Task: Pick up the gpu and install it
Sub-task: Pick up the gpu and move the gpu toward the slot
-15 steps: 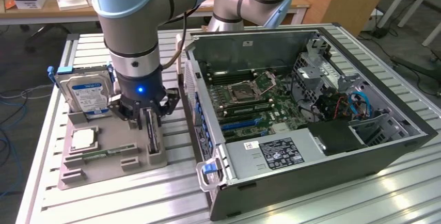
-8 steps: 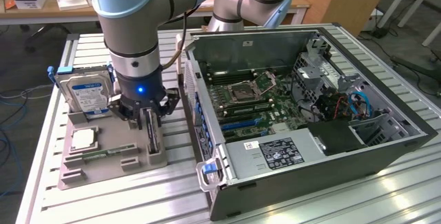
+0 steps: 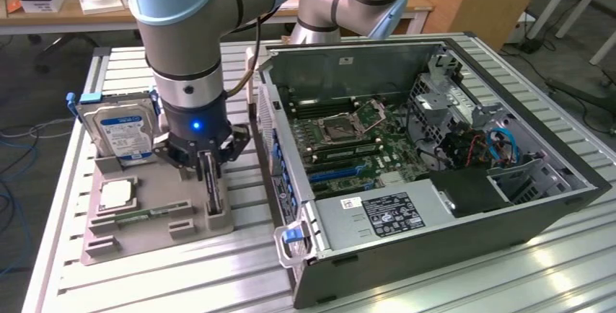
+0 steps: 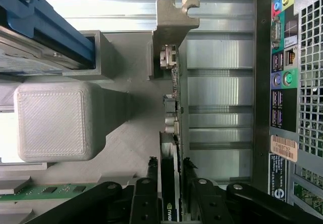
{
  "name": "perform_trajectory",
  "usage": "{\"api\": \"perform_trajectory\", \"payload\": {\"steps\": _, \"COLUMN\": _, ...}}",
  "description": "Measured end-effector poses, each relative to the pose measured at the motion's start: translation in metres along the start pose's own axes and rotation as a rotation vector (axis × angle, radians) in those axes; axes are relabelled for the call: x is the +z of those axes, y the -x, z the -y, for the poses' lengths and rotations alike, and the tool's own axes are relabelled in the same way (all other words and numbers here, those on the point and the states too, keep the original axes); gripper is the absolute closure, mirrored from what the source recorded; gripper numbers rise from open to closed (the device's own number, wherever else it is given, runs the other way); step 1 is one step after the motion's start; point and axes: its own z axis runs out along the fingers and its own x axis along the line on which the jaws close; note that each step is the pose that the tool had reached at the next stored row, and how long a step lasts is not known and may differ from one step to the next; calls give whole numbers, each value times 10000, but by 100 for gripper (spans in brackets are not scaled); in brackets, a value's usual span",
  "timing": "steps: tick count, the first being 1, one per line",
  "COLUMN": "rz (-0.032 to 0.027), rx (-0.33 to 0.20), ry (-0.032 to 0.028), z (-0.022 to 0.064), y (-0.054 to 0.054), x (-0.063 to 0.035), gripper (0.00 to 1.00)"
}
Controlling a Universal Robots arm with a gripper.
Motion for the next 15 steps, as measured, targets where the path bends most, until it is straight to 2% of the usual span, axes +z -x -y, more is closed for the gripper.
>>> {"api": "perform_trajectory", "payload": {"steps": 1, "rz": 0, "rx": 0, "ry": 0, "z": 0, "y": 0, "x": 0, "gripper": 63}}
{"api": "perform_trajectory", "payload": {"steps": 2, "rz": 0, "rx": 0, "ry": 0, "z": 0, "y": 0, "x": 0, "gripper": 70}}
{"api": "perform_trajectory", "payload": {"steps": 15, "rz": 0, "rx": 0, "ry": -10, "z": 0, "y": 1, "x": 1, "gripper": 74}}
